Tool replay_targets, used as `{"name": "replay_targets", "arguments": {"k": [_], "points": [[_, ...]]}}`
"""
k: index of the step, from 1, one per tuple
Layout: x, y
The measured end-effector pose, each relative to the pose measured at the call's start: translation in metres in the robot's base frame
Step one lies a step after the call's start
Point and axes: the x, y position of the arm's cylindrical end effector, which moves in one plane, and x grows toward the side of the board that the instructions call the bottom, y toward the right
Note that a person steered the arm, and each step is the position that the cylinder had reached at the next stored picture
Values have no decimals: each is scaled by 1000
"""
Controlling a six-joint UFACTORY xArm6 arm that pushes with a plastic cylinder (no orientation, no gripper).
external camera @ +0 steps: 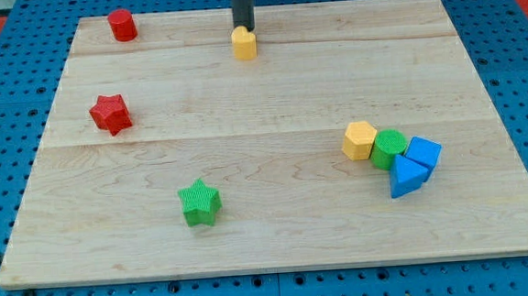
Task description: Slide the yellow heart to center
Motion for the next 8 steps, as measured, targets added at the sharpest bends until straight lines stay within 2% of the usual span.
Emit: {"name": "replay_targets", "arguments": {"k": [1,2,4,6,7,8], "points": [[63,14],[69,8],[55,4],[51,-46],[92,-49],[128,-20]]}}
